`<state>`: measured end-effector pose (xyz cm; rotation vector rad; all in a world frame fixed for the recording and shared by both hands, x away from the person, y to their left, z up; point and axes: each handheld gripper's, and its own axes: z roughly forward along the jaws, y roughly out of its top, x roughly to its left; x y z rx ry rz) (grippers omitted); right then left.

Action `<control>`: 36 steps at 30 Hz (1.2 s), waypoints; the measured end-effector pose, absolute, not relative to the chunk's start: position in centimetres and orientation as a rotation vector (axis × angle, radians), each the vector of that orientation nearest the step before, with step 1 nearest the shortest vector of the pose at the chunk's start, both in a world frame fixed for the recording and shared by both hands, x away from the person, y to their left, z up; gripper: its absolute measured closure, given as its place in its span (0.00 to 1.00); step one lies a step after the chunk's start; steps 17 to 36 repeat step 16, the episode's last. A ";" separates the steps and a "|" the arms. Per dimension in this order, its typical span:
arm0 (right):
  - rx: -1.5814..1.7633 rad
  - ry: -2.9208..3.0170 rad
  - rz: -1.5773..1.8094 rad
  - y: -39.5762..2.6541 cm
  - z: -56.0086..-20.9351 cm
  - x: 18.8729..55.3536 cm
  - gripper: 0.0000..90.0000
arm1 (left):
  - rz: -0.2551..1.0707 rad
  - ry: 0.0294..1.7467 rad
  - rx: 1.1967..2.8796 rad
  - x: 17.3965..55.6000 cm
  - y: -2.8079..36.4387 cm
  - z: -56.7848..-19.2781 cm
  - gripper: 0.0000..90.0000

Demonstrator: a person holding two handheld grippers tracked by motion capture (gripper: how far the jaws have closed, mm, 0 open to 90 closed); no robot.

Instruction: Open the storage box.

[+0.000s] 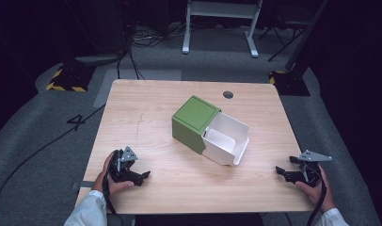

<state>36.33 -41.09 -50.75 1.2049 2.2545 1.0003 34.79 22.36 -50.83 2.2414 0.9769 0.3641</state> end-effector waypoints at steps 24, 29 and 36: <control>1.205 2.255 1.001 -41.1 -50.7 36.3 0.18 | 0.361 0.990 2.234 34.8 22.3 -50.9 0.00; 1.205 2.255 1.001 -41.1 -50.7 36.3 0.18 | 0.361 0.990 2.234 34.8 22.3 -50.9 0.00; 1.205 2.255 1.001 -41.1 -50.7 36.3 0.18 | 0.361 0.990 2.234 34.8 22.3 -50.9 0.00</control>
